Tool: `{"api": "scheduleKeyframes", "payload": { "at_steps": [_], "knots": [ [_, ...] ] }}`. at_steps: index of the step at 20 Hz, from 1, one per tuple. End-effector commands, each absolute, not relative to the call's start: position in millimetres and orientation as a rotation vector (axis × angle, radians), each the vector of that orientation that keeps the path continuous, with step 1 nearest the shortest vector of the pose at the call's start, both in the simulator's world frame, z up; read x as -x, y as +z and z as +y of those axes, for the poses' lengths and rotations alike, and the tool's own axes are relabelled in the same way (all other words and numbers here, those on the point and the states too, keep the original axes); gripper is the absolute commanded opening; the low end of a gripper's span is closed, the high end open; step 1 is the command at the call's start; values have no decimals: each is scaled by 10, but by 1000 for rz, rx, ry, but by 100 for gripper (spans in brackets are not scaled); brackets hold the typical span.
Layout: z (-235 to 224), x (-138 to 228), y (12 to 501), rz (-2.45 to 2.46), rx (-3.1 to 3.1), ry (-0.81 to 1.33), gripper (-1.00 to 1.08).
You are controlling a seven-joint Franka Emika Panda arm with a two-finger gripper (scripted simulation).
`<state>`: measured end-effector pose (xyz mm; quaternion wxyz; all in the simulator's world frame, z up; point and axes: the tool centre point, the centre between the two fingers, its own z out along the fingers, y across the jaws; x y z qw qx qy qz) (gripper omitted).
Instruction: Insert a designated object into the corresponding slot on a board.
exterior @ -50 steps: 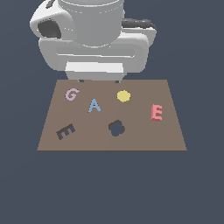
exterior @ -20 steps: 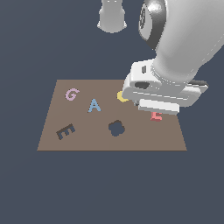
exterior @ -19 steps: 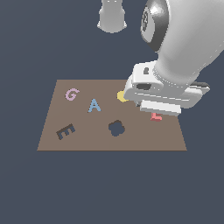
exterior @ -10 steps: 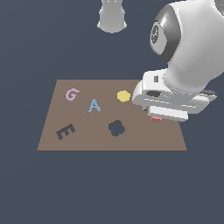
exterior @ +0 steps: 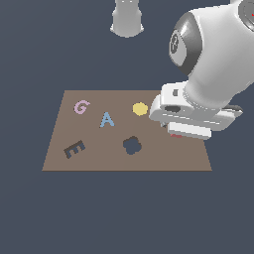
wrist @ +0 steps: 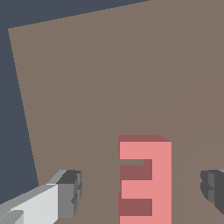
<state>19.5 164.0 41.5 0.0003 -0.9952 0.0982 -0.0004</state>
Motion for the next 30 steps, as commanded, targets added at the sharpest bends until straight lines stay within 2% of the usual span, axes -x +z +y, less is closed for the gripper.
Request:
{"api": "scheduleKeyframes", "payload": {
  "at_steps": [1, 4, 5, 20, 25, 30],
  "knots": [
    [1635, -191, 334, 309, 3126, 0, 100],
    [1634, -190, 298, 309, 3126, 0, 100],
    [1634, -190, 298, 309, 3126, 0, -100],
    [1574, -230, 303, 335, 3124, 0, -100],
    [1328, -384, 313, 439, 3111, 0, -100],
    [837, -630, 331, 636, 3076, 0, -100]
  ]
}}
